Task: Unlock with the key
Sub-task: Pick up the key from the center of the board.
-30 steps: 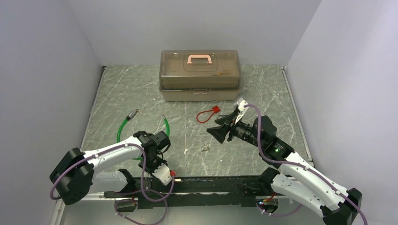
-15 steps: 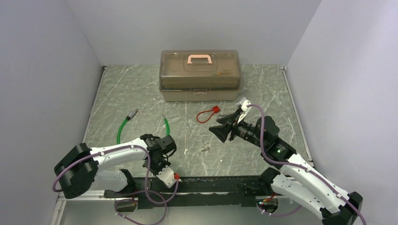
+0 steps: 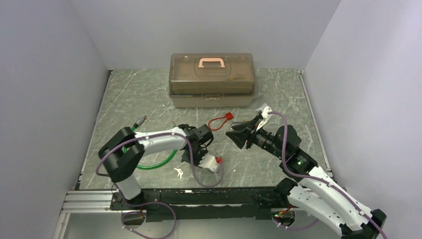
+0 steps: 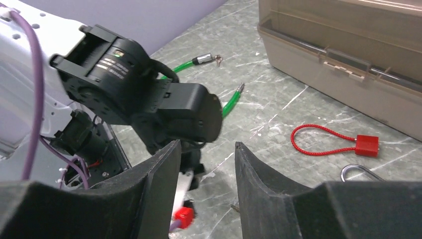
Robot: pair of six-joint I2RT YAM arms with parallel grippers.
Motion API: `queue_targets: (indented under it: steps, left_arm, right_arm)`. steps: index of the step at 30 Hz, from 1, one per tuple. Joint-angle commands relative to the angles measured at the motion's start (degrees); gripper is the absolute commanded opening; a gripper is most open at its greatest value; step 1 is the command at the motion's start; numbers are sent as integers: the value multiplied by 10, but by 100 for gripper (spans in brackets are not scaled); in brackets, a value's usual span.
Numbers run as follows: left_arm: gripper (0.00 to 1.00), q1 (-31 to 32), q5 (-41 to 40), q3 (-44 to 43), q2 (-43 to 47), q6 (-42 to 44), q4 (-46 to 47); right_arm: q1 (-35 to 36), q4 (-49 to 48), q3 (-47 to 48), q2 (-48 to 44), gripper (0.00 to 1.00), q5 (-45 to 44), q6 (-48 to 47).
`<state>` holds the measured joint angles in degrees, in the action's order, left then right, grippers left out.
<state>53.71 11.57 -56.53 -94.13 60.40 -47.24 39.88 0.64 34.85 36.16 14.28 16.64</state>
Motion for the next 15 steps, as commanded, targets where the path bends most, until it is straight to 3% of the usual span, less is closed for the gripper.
queue_targets:
  steps: [1, 8, 11, 15]
  left_arm:
    - [2, -4, 25, -83, -60, -43, -3]
    - [1, -68, 63, -169, -73, -72, -43]
    - [10, -111, 92, -156, -30, -37, -99]
    - [27, -114, 99, -52, 65, 41, -128]
  right_arm:
    - [-5, 8, -8, -15, 45, -28, 9]
    - [-9, 28, -14, -33, 40, -67, 12]
    - [-12, 23, -17, -34, 44, -71, 16]
    - [-16, 11, -20, -28, 52, -67, 23]
